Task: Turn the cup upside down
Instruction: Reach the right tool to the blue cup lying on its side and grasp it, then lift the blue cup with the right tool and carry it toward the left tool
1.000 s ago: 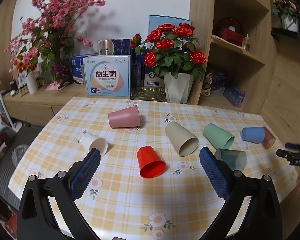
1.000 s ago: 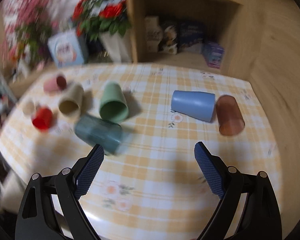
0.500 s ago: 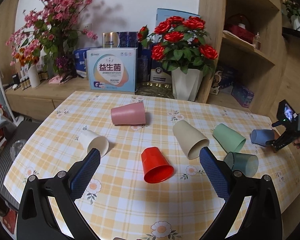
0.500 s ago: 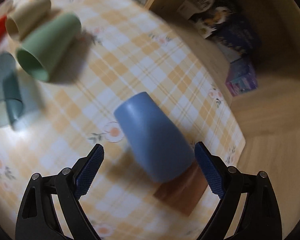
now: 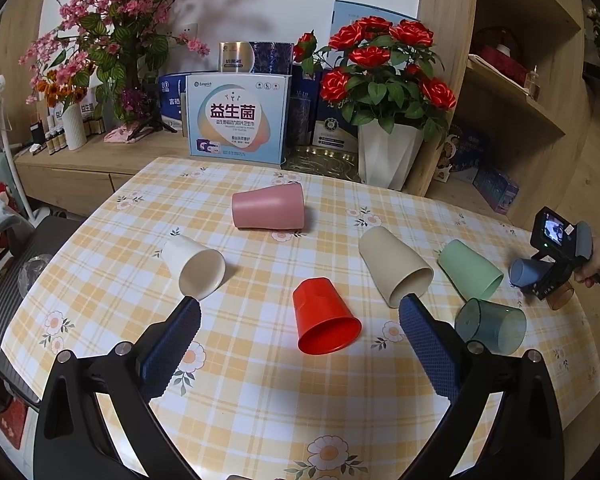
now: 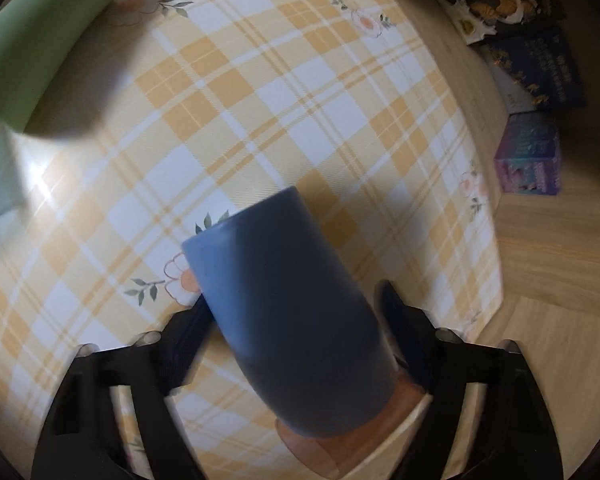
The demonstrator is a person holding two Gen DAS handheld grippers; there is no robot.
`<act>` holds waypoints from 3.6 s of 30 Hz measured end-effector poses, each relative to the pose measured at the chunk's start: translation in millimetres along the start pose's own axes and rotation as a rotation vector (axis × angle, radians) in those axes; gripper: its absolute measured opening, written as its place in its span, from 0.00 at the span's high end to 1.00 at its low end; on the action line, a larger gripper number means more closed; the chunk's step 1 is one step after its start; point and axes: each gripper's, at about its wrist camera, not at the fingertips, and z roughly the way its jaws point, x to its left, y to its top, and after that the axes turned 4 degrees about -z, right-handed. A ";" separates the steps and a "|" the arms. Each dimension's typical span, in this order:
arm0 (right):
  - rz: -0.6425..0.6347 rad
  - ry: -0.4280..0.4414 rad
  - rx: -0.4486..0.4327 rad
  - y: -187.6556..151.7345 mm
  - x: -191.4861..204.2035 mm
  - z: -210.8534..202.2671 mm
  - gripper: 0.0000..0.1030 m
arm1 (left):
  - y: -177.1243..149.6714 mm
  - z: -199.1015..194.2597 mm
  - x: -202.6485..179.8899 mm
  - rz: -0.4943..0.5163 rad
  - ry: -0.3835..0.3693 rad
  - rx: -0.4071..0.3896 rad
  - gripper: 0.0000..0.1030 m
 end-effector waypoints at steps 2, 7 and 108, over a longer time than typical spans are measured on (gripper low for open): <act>0.010 0.005 0.009 2.0 -1.2 2.6 0.32 | -0.4 1.0 0.5 -0.005 -0.002 0.004 0.06; 0.050 0.034 0.019 2.5 -7.8 6.0 0.32 | -2.9 3.9 1.7 -0.012 -0.002 0.015 0.06; 0.886 0.716 -0.495 25.3 266.0 -127.4 0.37 | -26.7 -9.2 45.8 -0.012 -0.016 0.173 0.06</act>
